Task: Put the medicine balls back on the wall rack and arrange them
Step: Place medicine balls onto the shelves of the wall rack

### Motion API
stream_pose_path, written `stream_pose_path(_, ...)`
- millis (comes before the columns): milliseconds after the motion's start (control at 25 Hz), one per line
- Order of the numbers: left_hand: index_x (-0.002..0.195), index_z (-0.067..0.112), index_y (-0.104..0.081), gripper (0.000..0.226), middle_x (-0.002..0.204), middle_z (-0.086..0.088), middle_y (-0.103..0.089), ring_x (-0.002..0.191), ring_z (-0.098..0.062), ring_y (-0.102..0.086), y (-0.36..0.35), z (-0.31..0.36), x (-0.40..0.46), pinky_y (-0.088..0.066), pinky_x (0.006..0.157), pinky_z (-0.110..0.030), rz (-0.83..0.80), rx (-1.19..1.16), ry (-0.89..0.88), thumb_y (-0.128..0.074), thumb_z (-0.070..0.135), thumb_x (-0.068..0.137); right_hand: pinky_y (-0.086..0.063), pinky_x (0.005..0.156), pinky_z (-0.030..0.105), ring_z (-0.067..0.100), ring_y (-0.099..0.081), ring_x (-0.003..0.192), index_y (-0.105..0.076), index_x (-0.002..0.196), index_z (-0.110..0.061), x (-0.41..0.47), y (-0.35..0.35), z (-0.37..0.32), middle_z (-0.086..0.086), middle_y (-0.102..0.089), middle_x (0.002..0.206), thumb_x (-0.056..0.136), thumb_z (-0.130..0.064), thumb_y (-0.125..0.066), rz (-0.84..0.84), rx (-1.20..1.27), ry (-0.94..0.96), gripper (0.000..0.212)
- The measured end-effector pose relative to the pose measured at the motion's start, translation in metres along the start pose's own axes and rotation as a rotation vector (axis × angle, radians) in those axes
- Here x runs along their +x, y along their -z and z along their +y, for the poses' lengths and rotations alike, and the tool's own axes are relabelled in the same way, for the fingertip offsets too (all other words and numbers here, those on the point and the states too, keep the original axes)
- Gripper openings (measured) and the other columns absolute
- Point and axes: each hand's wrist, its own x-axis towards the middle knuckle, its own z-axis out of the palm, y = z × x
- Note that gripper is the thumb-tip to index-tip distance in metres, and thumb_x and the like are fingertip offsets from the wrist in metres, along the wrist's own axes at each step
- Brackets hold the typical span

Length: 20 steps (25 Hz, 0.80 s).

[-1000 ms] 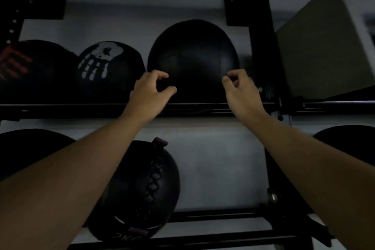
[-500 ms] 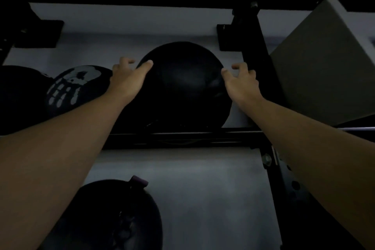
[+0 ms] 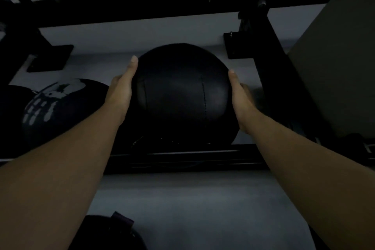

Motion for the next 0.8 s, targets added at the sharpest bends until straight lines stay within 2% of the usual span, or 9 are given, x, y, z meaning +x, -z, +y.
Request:
stream_pose_path(160, 0.147, 0.030, -0.067, 0.138, 0.144, -0.003, -0.072, 0.130, -0.033, -0.070, 0.001, -0.005, 0.004, -0.051, 0.117, -0.050, -0.028, -0.067, 0.063, -0.066, 0.107, 0.031, -0.050, 0.114, 0.049, 0.031, -0.062, 0.132, -0.052, 0.154, -0.028, 0.004, -0.002, 0.004, 0.007, -0.063, 0.148, 0.069, -0.092, -0.040, 0.033, 0.040, 0.046, 0.107)
stream_pose_path(280, 0.152, 0.028, -0.062, 0.142, 0.148, -0.004, -0.069, 0.132, -0.032, -0.068, 0.001, -0.004, -0.003, -0.050, 0.118, -0.050, -0.025, -0.089, 0.065, -0.066, 0.105, 0.033, -0.052, 0.111, 0.049, 0.029, -0.065, 0.126, -0.057, 0.149, -0.029, 0.000, -0.001, 0.004, 0.005, -0.068, 0.141, 0.073, -0.090, -0.044, 0.007, 0.066, 0.054, 0.099)
stream_pose_path(320, 0.154, 0.027, -0.060, 0.138, 0.149, -0.004, -0.069, 0.134, -0.032, -0.068, 0.002, -0.002, -0.008, -0.050, 0.119, -0.049, -0.038, -0.091, 0.068, -0.067, 0.103, 0.038, -0.052, 0.111, 0.048, 0.028, -0.066, 0.125, -0.058, 0.147, -0.029, -0.002, 0.001, 0.004, 0.004, -0.068, 0.139, 0.075, -0.088, -0.046, -0.005, 0.081, 0.045, 0.094)
stream_pose_path(480, 0.155, 0.024, -0.057, 0.100, 0.148, -0.006, -0.069, 0.135, -0.031, -0.067, 0.006, 0.008, -0.032, -0.050, 0.119, -0.050, -0.133, -0.126, 0.070, -0.059, 0.088, 0.078, -0.051, 0.113, 0.048, 0.027, -0.066, 0.127, -0.056, 0.148, -0.027, -0.017, 0.006, -0.002, 0.004, -0.068, 0.139, 0.083, -0.078, -0.055, -0.054, 0.174, 0.049, 0.082)
stream_pose_path(560, 0.161, 0.025, -0.048, 0.098, 0.155, -0.007, -0.063, 0.140, -0.032, -0.062, 0.011, 0.017, -0.044, -0.048, 0.120, -0.054, -0.129, -0.178, 0.082, -0.055, 0.086, 0.084, -0.050, 0.114, 0.048, 0.025, -0.065, 0.128, -0.056, 0.146, -0.028, -0.030, 0.009, -0.016, 0.003, -0.067, 0.140, 0.083, -0.077, -0.056, -0.077, 0.213, 0.061, 0.080)
stream_pose_path(680, 0.164, 0.028, -0.041, 0.100, 0.162, -0.007, -0.055, 0.146, -0.033, -0.056, 0.021, 0.039, -0.065, -0.045, 0.122, -0.056, -0.097, -0.277, 0.082, -0.054, 0.087, 0.085, -0.053, 0.110, 0.049, 0.018, -0.064, 0.119, -0.054, 0.119, -0.039, -0.051, 0.014, -0.048, -0.004, -0.064, 0.128, 0.079, -0.081, -0.058, 0.035, 0.240, 0.118, 0.058)
stream_pose_path(720, 0.164, 0.028, -0.042, 0.097, 0.161, -0.007, -0.056, 0.145, -0.033, -0.058, 0.025, 0.046, -0.074, -0.047, 0.121, -0.056, -0.100, -0.321, 0.092, -0.053, 0.086, 0.087, -0.053, 0.109, 0.050, 0.018, -0.063, 0.120, -0.052, 0.121, -0.038, -0.058, 0.016, -0.060, -0.003, -0.062, 0.130, 0.077, -0.082, -0.058, 0.064, 0.233, 0.128, 0.063)
stream_pose_path(800, 0.156, 0.030, -0.054, 0.085, 0.154, -0.005, -0.066, 0.138, -0.033, -0.067, 0.030, 0.060, -0.090, -0.056, 0.114, -0.051, -0.176, -0.395, 0.105, -0.046, 0.085, 0.092, -0.049, 0.113, 0.052, 0.023, -0.059, 0.131, -0.045, 0.149, -0.034, -0.074, 0.020, -0.081, 0.001, -0.058, 0.147, 0.073, -0.087, -0.057, 0.050, 0.214, 0.138, 0.094)
